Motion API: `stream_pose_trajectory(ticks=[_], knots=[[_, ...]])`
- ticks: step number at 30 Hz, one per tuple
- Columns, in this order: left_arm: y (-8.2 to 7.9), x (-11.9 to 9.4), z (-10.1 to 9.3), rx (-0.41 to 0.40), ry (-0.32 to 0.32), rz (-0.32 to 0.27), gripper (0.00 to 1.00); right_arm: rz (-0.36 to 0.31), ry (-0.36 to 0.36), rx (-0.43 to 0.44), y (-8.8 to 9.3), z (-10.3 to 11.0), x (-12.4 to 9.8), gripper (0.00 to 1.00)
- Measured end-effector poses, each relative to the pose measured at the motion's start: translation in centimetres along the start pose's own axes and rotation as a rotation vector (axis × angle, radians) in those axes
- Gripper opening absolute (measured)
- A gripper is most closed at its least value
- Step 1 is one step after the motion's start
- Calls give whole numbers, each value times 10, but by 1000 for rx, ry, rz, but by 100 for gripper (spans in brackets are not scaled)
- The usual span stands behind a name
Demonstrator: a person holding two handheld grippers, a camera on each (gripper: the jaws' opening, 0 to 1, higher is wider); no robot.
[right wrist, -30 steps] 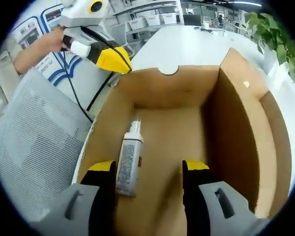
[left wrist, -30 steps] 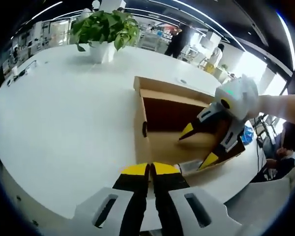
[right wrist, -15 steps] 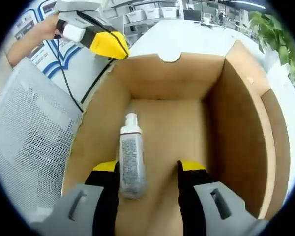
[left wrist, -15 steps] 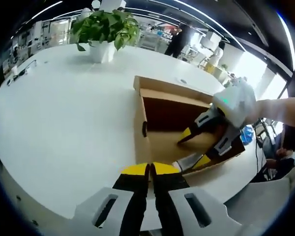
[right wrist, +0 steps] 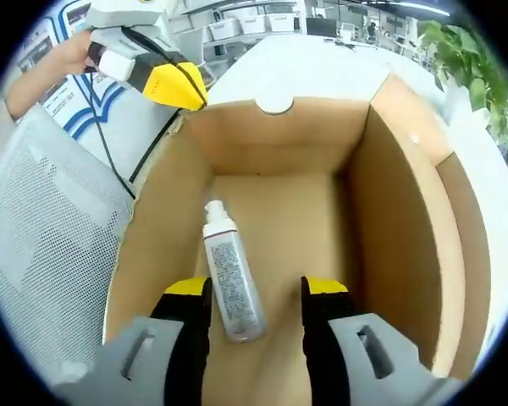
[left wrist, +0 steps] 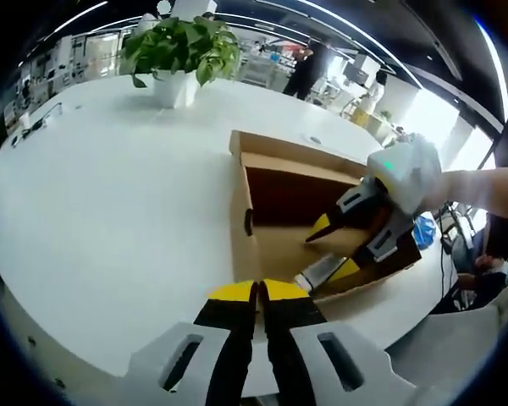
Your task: Operate the shoe box by opening the lid, removing the specified soft item, and placing it in the target area until the item is outside and the box remains undamaged.
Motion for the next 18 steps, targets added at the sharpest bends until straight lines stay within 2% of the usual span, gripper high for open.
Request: stream_pose_trajectory(ticks=[8, 18], knots=[[0, 0, 0, -4, 4, 0, 0, -13, -29, -50, -17, 12, 9, 32], [-1, 0, 0, -5, 4, 2, 0, -5, -52, -58, -28, 20, 20, 25]])
Point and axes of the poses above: the point that each gripper's makers call its tool centre point, and the gripper's own axes: x roughly forward along the fingers, z roughly to its left, y roughly out of its underside, the point moved 2 cm from there along -x, roughly backward along the fingers, and after that the axes turned 14 degrees about x, right-handed, at the moved point
